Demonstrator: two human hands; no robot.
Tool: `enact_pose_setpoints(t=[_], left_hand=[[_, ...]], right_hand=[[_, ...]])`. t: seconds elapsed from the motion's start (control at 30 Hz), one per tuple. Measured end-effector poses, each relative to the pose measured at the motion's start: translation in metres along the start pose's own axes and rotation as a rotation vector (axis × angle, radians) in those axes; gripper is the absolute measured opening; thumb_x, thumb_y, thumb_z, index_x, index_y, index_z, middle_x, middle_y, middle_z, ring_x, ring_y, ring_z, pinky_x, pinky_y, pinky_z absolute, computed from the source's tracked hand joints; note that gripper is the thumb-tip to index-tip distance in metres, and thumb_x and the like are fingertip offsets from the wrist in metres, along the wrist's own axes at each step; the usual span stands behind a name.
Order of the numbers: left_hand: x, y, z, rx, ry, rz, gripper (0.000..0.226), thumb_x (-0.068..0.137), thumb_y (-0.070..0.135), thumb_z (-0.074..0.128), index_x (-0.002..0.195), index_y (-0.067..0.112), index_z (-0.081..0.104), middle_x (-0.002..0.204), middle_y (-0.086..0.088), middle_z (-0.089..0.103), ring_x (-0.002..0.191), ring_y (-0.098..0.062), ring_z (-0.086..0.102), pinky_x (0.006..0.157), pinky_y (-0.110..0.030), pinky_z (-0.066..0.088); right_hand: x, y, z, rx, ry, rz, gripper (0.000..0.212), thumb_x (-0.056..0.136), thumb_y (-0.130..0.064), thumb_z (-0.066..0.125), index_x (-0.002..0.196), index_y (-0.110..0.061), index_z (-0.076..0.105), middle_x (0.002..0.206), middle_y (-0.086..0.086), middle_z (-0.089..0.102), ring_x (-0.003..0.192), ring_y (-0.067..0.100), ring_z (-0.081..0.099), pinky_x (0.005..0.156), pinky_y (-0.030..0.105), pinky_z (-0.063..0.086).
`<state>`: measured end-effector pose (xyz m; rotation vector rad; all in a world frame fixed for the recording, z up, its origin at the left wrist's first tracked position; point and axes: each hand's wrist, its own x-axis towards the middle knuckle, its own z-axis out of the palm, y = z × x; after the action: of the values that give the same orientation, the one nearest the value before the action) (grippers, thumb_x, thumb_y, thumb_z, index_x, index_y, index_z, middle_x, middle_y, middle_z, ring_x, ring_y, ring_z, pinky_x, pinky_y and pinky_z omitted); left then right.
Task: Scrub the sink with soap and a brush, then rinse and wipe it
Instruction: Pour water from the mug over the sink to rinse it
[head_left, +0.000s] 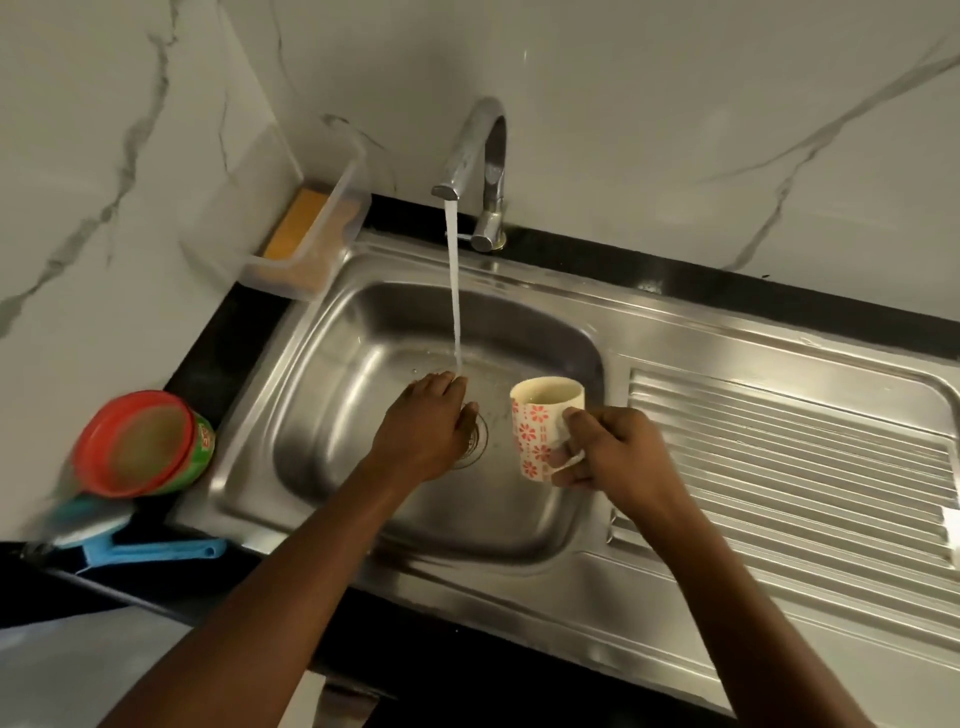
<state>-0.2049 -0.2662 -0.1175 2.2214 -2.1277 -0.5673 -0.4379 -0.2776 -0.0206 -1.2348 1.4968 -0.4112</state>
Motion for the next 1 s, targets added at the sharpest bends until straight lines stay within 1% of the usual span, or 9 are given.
enact_pose_setpoints(t=[0.1,0.2,0.33,0.43,0.63,0.73,0.8,0.9,1.0], left_hand=[[0.009,-0.014,-0.005,-0.005,-0.001,0.032,0.048,0.112,0.039,0.037,0.15,0.013,0.052,0.157,-0.007,0.052,0.146,-0.025,0.046,0.119,-0.039,0.038],[0.017,-0.025,-0.01,0.001,0.006,0.041,0.042,0.11,0.036,0.042,0.143,0.015,0.058,0.152,-0.004,0.056,0.142,-0.024,0.049,0.114,-0.039,0.042],[0.022,-0.043,-0.014,-0.006,-0.015,0.084,0.041,0.106,0.031,0.048,0.142,0.014,0.059,0.151,-0.004,0.056,0.14,-0.025,0.05,0.112,-0.039,0.044],[0.023,-0.059,-0.018,0.003,-0.034,0.103,0.041,0.105,0.028,0.05,0.142,0.014,0.06,0.151,-0.004,0.057,0.139,-0.026,0.051,0.111,-0.039,0.045],[0.024,-0.091,-0.022,0.074,-0.064,0.124,0.033,0.101,0.027,0.049,0.125,0.013,0.067,0.127,-0.002,0.068,0.116,-0.023,0.061,0.103,-0.035,0.048],[0.021,-0.108,-0.025,0.145,-0.111,0.122,0.027,0.101,0.029,0.047,0.111,0.014,0.067,0.112,-0.001,0.067,0.106,-0.022,0.062,0.102,-0.035,0.045],[0.018,-0.12,-0.026,0.2,-0.149,0.114,0.027,0.102,0.03,0.045,0.111,0.015,0.066,0.115,-0.002,0.066,0.111,-0.022,0.06,0.112,-0.038,0.04],[0.018,-0.131,-0.03,0.33,-0.198,0.112,0.036,0.102,0.032,0.045,0.126,0.016,0.066,0.139,-0.007,0.062,0.139,-0.027,0.049,0.129,-0.045,0.019],[0.021,-0.137,-0.04,0.535,-0.262,0.124,0.044,0.103,0.034,0.042,0.137,0.018,0.065,0.162,-0.007,0.047,0.161,-0.03,0.022,0.132,-0.052,-0.002]], right_hand=[[0.023,-0.007,0.032,-0.009,-0.045,0.038,0.023,0.108,-0.027,0.052,0.095,-0.018,0.068,0.075,0.001,0.079,0.066,0.024,0.078,0.06,0.035,0.063],[0.049,-0.014,0.057,0.088,-0.038,0.106,0.023,0.108,-0.028,0.051,0.105,-0.012,0.068,0.083,0.005,0.08,0.071,0.027,0.079,0.071,0.046,0.066],[0.076,-0.015,0.074,0.338,0.149,0.202,0.03,0.109,-0.025,0.047,0.115,-0.001,0.065,0.095,0.016,0.079,0.08,0.036,0.078,0.075,0.05,0.066],[0.076,-0.003,0.079,0.444,0.228,0.276,0.026,0.108,-0.021,0.047,0.113,-0.003,0.064,0.099,0.021,0.077,0.082,0.036,0.078,0.081,0.052,0.064],[0.062,0.027,0.09,0.325,0.213,0.344,0.033,0.105,-0.028,0.053,0.121,-0.002,0.064,0.092,0.012,0.079,0.078,0.03,0.079,0.074,0.049,0.066],[0.061,0.015,0.094,0.113,0.166,0.297,0.026,0.104,-0.027,0.052,0.106,-0.007,0.068,0.088,0.009,0.079,0.075,0.025,0.079,0.073,0.047,0.066],[0.071,-0.005,0.104,-0.042,0.101,0.258,0.026,0.101,-0.031,0.053,0.091,-0.011,0.067,0.086,0.011,0.078,0.075,0.028,0.078,0.074,0.049,0.066],[0.095,-0.036,0.133,-0.285,0.051,0.104,0.046,0.089,-0.048,0.047,0.096,-0.01,0.071,0.084,0.009,0.077,0.075,0.027,0.077,0.072,0.046,0.066],[0.094,-0.08,0.161,-0.442,-0.021,-0.096,0.045,0.093,-0.037,0.042,0.094,-0.005,0.073,0.084,0.012,0.076,0.074,0.027,0.076,0.073,0.041,0.065]])
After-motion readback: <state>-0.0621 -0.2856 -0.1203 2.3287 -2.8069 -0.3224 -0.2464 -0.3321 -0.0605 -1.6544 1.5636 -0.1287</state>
